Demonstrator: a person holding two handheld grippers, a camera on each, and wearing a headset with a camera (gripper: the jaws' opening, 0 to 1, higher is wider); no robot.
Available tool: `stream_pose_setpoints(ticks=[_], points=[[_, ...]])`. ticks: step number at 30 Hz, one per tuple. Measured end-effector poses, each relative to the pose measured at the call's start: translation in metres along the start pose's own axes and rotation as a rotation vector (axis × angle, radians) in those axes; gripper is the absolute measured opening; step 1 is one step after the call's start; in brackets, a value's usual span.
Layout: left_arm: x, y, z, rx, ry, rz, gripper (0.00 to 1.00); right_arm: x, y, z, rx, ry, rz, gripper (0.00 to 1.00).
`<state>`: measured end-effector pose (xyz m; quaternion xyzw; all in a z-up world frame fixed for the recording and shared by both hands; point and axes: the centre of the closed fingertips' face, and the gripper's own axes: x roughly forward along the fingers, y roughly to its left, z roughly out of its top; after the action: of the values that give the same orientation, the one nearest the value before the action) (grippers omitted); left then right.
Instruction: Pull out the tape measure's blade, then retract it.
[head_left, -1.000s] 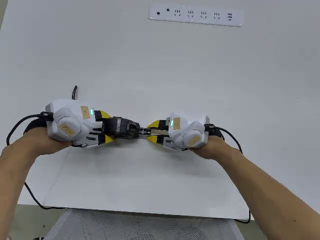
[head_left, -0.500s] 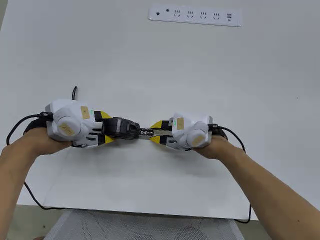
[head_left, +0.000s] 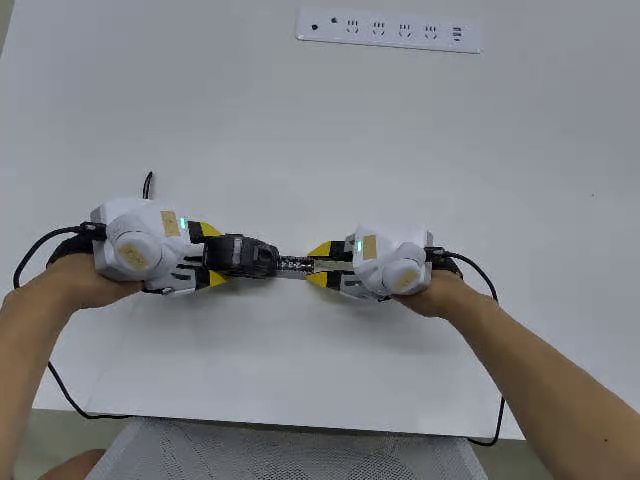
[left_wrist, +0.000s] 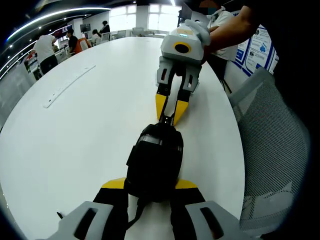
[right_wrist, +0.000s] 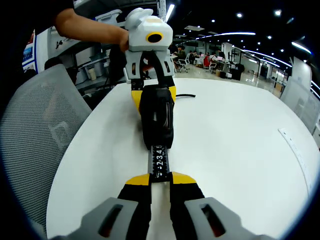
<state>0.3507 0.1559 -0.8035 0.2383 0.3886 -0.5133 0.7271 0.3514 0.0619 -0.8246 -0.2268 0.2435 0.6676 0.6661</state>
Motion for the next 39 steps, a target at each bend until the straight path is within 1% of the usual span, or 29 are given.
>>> stream_pose_setpoints(ticks=[5,11,16,39], points=[[0.000,0.000,0.000,-0.003,0.000,0.000,0.29,-0.002,0.000,-0.002,0.002,-0.001,0.002,0.11],[0.000,0.000,0.000,-0.006,-0.001,0.001,0.29,-0.007,-0.001,-0.006,-0.016,0.004,0.004,0.11],[-0.001,-0.001,0.001,-0.010,-0.001,0.002,0.29,-0.012,-0.001,-0.009,-0.009,0.002,0.008,0.11],[0.000,0.000,0.001,-0.028,-0.006,0.001,0.30,-0.028,-0.005,-0.024,-0.015,0.028,0.007,0.11]])
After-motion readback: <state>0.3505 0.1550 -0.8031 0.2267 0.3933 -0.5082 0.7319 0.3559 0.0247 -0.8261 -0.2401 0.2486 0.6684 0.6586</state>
